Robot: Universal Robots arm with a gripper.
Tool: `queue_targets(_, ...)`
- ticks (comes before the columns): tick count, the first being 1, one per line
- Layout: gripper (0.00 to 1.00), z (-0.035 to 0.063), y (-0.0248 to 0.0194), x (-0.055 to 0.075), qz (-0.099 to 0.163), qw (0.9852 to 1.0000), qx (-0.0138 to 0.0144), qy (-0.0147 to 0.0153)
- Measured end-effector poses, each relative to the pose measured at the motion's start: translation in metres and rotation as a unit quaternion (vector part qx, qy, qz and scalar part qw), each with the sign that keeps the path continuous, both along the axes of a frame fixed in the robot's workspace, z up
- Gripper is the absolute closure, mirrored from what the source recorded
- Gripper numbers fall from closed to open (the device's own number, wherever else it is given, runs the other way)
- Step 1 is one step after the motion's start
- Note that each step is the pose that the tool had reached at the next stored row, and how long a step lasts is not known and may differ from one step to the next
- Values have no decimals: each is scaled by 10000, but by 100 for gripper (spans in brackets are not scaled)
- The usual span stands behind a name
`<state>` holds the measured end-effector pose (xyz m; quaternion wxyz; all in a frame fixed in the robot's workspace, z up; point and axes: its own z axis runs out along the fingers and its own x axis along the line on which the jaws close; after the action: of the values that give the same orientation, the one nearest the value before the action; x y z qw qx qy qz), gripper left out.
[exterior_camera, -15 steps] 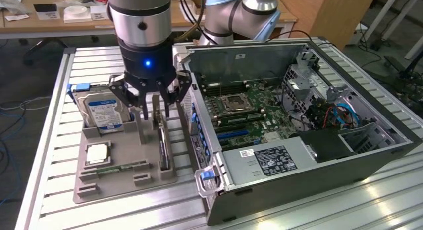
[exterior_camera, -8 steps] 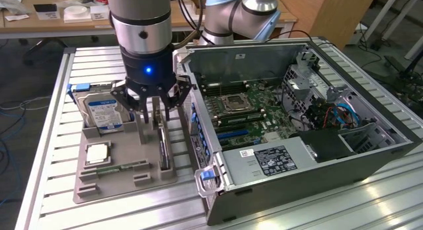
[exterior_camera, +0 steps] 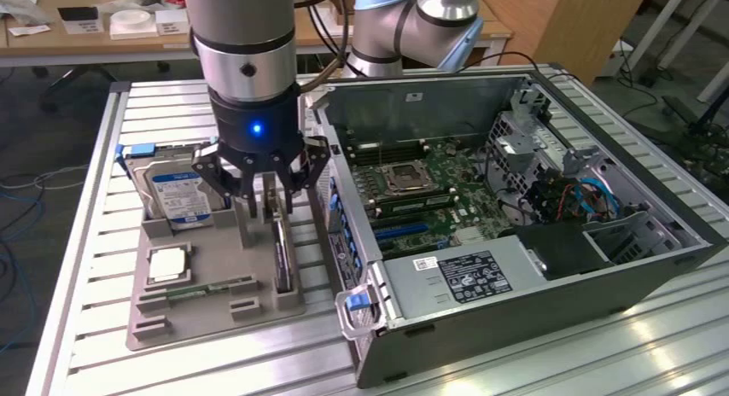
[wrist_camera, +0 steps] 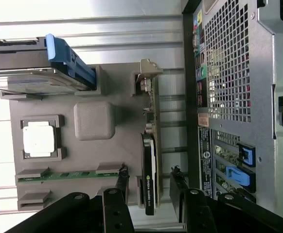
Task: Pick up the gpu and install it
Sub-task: 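Pick up the gpu and move the gpu toward the slot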
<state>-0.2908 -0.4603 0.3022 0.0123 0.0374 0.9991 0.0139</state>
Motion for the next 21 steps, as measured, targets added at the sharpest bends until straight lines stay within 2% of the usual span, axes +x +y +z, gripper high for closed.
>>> queue_targets(11, 53, -163, -10, 4, 1, 10000, 0, 0)
queue_targets(18, 53, -176, -10, 12, 1, 10000, 1, -1)
queue_targets(21, 53, -220, -10, 12, 0, 10000, 0, 0)
